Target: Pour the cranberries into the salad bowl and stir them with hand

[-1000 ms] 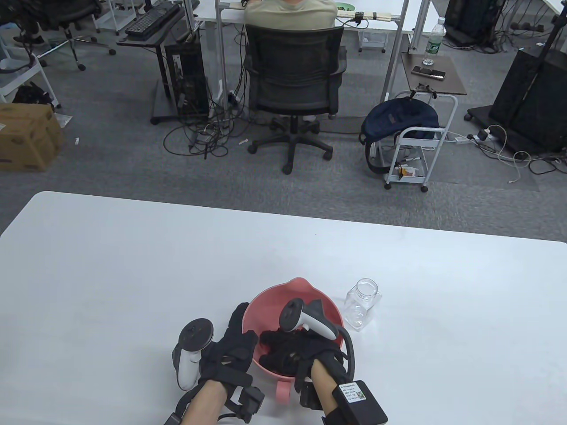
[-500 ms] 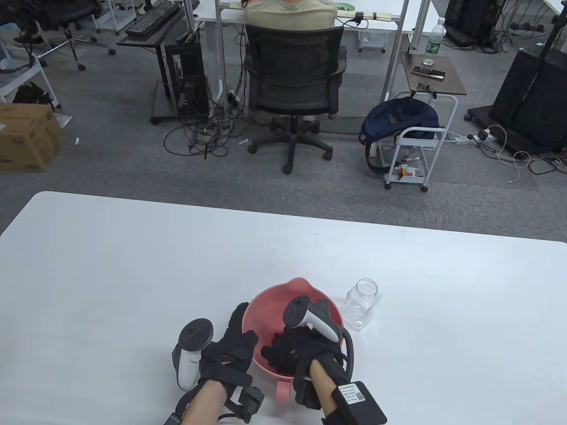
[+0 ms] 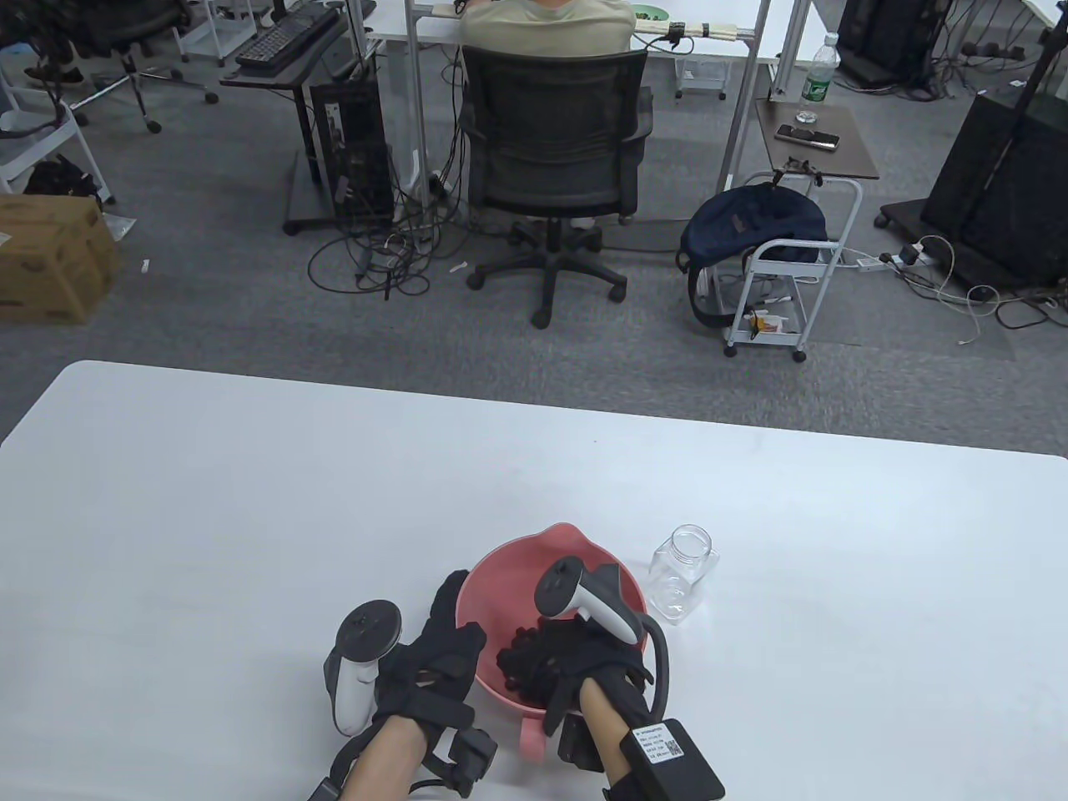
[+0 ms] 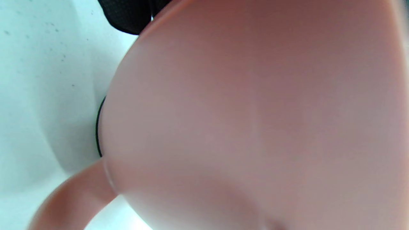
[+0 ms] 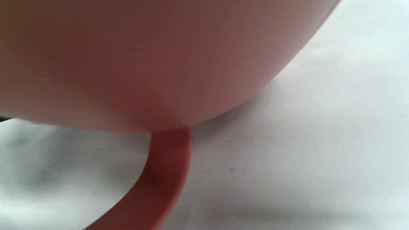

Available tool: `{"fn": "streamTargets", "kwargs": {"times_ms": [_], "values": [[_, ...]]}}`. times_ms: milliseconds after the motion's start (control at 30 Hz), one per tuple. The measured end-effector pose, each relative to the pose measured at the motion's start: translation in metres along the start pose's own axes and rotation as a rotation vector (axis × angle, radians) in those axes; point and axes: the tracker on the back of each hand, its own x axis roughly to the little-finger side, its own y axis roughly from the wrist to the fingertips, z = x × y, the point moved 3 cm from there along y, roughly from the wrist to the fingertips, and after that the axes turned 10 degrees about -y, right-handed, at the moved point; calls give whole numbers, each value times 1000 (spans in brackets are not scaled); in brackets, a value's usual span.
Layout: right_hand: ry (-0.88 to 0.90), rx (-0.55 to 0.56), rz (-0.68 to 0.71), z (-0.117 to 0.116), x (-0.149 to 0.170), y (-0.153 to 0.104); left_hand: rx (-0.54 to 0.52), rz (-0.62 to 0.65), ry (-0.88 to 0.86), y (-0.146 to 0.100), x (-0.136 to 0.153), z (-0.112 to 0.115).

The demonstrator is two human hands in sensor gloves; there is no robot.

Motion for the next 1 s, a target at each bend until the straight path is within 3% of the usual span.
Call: {"fn": "streamTargets", "kwargs": {"times_ms": [1000], "values": [[-46,-47,100,-3,-6,-1,3,0,2,0,1,0]]}}
